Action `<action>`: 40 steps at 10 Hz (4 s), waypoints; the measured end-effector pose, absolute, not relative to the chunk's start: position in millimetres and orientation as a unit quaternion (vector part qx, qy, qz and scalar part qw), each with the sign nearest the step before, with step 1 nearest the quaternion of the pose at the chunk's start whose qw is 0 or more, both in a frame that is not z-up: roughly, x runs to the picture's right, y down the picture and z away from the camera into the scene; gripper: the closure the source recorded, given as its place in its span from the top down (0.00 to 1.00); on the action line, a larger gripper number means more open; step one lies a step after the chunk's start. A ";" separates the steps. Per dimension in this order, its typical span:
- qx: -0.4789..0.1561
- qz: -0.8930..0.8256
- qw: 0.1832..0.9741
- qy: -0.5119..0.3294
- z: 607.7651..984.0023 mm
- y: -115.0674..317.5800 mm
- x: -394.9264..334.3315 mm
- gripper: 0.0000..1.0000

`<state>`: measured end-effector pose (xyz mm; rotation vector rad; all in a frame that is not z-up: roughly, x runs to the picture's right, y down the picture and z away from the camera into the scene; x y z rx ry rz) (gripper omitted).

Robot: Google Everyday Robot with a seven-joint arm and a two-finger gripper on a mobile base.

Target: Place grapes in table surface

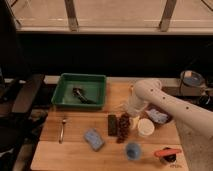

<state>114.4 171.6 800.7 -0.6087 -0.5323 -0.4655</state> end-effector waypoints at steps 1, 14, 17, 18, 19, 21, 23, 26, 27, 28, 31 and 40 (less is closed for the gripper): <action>-0.298 -0.217 0.893 -0.256 807.9 178.3 117.4 0.80; -0.317 -0.168 0.904 -0.232 840.4 220.0 148.8 0.09; -0.315 -0.170 0.905 -0.231 840.4 218.1 147.5 0.00; -0.307 -0.166 0.909 -0.227 838.6 211.9 145.7 0.00; -0.298 -0.162 0.914 -0.221 835.7 202.3 145.4 0.00; -0.276 -0.151 0.926 -0.208 821.5 160.6 143.4 0.00; -0.266 -0.147 0.931 -0.201 820.5 119.9 138.7 0.00; -0.248 -0.146 0.940 -0.183 808.3 62.9 141.6 0.00; -0.237 -0.149 0.944 -0.173 799.7 38.3 140.6 0.00; -0.230 -0.151 0.947 -0.166 793.3 22.6 140.5 0.00; -0.213 -0.155 0.955 -0.137 773.9 -10.9 145.3 0.00; -0.296 -0.079 0.942 -0.140 786.3 113.2 183.2 0.12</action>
